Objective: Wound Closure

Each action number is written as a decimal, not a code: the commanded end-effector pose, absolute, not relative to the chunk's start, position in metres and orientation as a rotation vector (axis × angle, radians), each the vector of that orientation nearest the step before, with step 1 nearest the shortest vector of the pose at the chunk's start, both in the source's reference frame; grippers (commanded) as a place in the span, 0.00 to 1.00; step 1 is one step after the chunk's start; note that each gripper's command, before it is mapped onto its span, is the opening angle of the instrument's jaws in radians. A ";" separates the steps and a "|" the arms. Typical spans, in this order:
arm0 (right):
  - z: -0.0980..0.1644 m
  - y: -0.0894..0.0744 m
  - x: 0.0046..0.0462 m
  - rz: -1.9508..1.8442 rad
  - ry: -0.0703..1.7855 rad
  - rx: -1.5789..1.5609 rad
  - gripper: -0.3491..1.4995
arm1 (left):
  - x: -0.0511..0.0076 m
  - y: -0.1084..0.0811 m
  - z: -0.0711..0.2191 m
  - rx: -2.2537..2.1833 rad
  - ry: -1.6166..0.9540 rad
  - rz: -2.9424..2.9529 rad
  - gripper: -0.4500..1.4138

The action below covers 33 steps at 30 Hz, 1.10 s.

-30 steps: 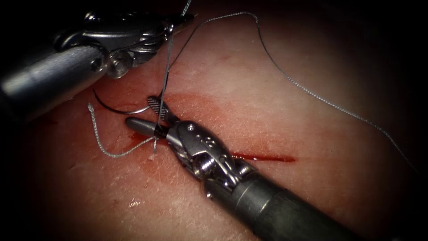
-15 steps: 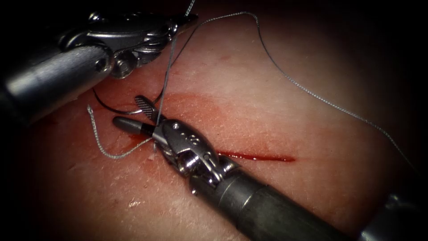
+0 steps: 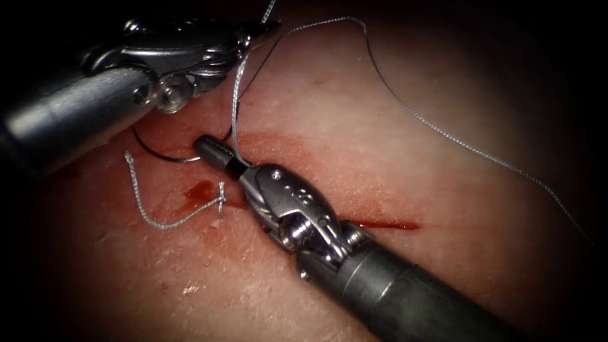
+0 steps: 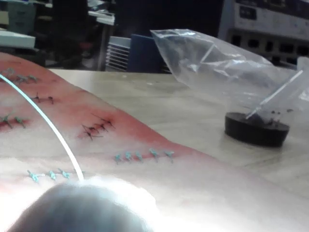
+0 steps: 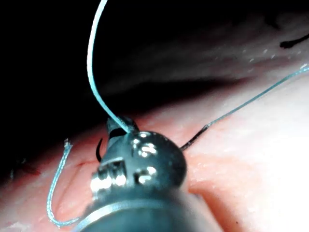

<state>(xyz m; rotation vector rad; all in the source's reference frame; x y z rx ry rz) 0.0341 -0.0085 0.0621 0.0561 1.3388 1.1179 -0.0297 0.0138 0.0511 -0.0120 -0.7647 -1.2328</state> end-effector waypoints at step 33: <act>0.063 -0.010 0.0318 1.323 1.331 -0.011 0.85 | -0.0147 -0.003 0.061 0.700 -0.449 -1.769 0.67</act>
